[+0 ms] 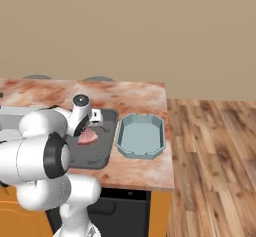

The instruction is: Place one lemon and one steak in each tupperware on the nearby counter, to pack two identical lunches.

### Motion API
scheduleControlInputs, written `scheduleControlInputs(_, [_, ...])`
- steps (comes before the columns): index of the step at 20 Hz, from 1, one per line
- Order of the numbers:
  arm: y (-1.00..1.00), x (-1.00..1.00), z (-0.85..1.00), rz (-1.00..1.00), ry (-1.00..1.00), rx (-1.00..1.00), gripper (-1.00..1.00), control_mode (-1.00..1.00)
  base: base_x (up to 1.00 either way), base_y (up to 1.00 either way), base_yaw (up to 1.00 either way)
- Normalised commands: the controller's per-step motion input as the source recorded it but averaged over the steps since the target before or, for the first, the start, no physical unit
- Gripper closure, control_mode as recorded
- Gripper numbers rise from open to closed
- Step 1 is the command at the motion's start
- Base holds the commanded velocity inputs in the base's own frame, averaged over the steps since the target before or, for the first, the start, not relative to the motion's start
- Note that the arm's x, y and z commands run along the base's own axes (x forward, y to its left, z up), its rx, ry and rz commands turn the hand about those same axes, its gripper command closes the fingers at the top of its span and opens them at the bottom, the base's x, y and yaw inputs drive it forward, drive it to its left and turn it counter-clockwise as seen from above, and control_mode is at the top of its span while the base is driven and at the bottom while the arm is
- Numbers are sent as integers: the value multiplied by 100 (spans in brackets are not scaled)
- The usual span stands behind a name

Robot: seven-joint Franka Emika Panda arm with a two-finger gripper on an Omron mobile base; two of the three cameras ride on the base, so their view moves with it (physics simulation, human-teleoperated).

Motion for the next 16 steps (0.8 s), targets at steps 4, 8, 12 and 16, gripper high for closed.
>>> scheduleControlInputs(4, [0,-3,0,0,0,-2,-100,-100,0,0,0])
scheduleControlInputs(8, [0,-72,43,0,-2,0,-100,-100,0,0,0])
scheduleControlInputs(12, [-6,-99,87,0,-11,0,-100,-100,0,0,0])
scheduleControlInputs(16, [0,-85,96,0,-8,0,-100,-100,0,0,0])
